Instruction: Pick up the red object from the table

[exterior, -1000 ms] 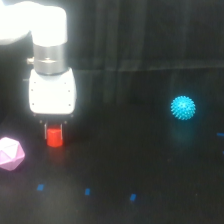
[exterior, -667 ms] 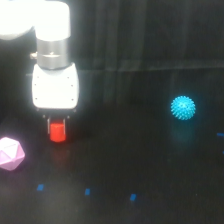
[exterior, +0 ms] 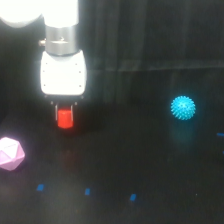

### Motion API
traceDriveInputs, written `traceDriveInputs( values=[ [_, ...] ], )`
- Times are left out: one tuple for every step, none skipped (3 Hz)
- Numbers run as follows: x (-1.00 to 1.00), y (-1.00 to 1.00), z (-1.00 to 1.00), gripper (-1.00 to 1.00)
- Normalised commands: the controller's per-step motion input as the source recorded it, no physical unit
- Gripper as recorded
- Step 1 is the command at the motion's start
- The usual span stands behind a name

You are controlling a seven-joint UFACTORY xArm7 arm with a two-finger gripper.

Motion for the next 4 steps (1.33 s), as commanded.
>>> traceDriveInputs(
  values=[
    [0.53,0.76,0.65,-0.87],
    [-0.01,0.78,0.93,-1.00],
    [0.36,0.80,1.00,-0.96],
    [0.77,0.85,1.00,-1.00]
  ],
)
